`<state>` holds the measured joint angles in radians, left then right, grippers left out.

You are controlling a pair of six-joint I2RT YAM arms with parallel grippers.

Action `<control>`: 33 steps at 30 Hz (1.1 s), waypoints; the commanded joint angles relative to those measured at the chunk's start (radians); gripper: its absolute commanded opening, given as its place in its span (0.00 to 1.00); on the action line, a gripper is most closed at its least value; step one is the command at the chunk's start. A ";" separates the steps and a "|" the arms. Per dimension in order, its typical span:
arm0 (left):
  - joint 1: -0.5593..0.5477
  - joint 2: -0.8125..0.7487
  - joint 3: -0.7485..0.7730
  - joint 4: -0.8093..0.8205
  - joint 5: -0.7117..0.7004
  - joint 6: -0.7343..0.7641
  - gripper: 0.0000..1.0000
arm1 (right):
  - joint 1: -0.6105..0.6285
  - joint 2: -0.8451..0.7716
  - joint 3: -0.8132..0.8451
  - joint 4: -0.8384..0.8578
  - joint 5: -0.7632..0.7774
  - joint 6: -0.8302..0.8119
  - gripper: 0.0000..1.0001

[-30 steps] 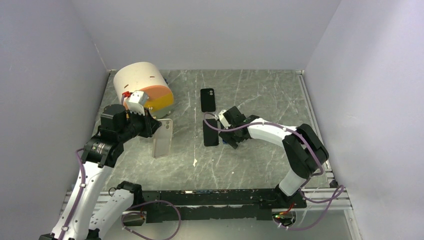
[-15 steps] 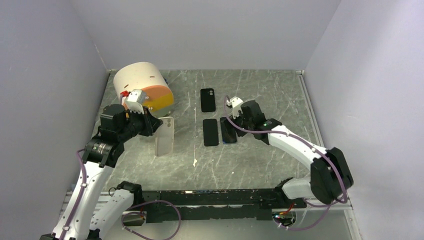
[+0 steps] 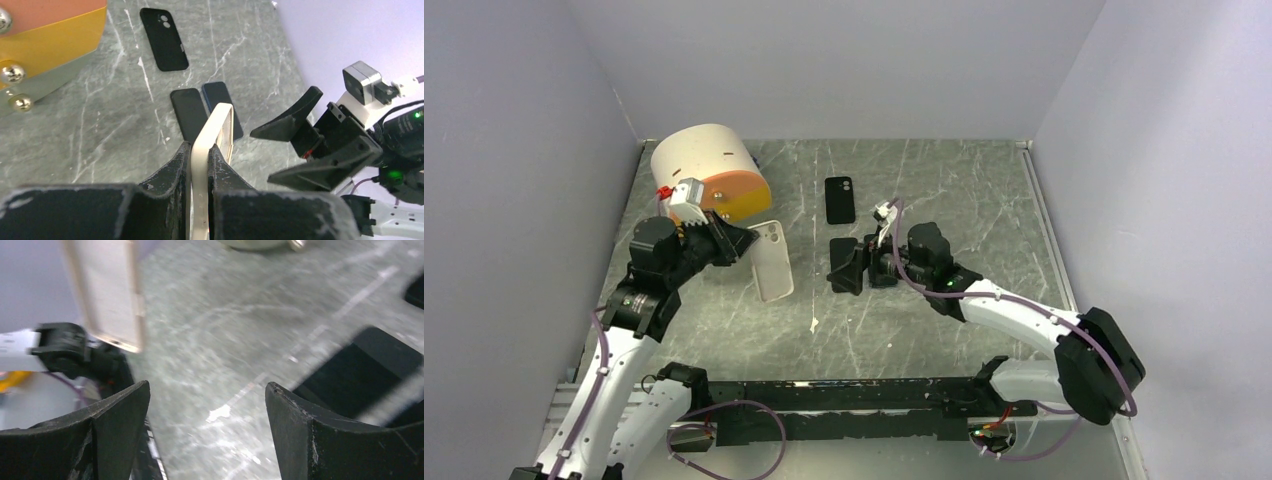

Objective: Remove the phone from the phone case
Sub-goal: Place the phone case at the center of the board.

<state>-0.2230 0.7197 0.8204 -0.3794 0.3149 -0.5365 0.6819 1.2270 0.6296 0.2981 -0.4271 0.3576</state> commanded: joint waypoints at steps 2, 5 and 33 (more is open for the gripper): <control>0.005 -0.018 -0.050 0.230 0.045 -0.156 0.02 | 0.061 0.041 -0.012 0.423 -0.101 0.217 0.87; 0.006 -0.022 -0.079 0.291 0.054 -0.202 0.02 | 0.100 0.097 0.014 0.501 -0.127 0.259 0.86; 0.005 -0.108 -0.038 0.137 -0.043 -0.085 0.34 | 0.107 0.166 0.143 0.333 -0.182 0.202 0.00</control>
<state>-0.2230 0.6361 0.6914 -0.1184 0.3580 -0.7425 0.8150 1.4509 0.7147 0.7547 -0.6285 0.6422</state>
